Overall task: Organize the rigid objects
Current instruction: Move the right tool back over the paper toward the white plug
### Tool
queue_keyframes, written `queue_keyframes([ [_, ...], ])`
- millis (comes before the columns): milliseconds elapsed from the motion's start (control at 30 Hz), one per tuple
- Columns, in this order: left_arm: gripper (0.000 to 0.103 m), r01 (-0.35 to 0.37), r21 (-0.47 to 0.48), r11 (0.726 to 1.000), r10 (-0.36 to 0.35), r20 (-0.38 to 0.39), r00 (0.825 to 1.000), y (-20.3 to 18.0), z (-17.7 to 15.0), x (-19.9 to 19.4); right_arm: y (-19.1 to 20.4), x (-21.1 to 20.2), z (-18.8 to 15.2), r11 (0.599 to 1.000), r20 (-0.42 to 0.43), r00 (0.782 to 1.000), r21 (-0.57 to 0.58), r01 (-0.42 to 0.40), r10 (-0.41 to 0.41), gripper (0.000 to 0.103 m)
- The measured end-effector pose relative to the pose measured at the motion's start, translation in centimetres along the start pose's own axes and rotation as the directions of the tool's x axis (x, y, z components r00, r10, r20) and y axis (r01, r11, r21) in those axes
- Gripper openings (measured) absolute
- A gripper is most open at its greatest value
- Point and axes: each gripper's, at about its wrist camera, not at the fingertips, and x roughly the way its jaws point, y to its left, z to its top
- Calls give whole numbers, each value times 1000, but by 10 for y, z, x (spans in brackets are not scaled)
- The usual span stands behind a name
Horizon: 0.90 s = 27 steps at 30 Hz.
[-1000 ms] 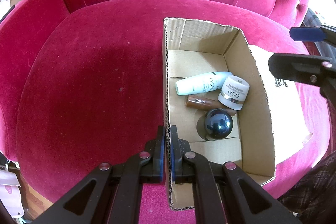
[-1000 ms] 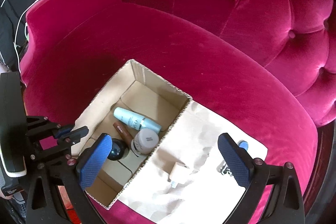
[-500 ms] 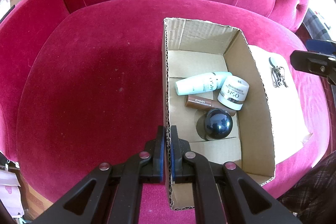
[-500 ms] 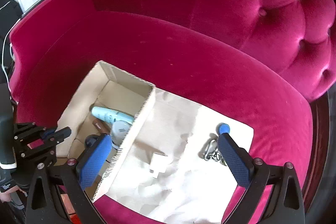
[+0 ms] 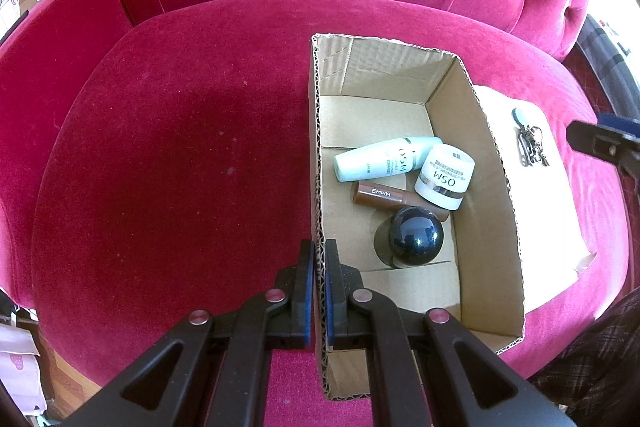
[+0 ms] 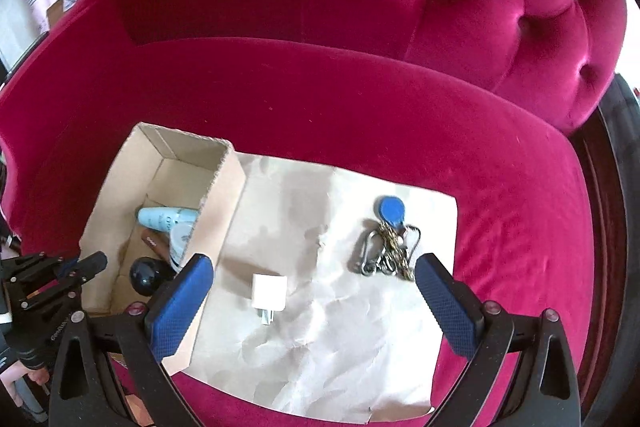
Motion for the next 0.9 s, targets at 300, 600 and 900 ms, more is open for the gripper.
queue_keyframes([
  [300,4,-2,2,1000,2,0,1000,0,0,0,-8,6,-12,999,6,1000,29,20,-20,103],
  [600,4,-4,4,1000,4,-2,1000,0,-2,1,-14,20,-33,998,-8,1000,50,29,-28,103],
  [900,4,-3,3,1000,3,-1,1000,0,-2,1,-9,30,-42,999,-16,1000,27,25,-24,103],
])
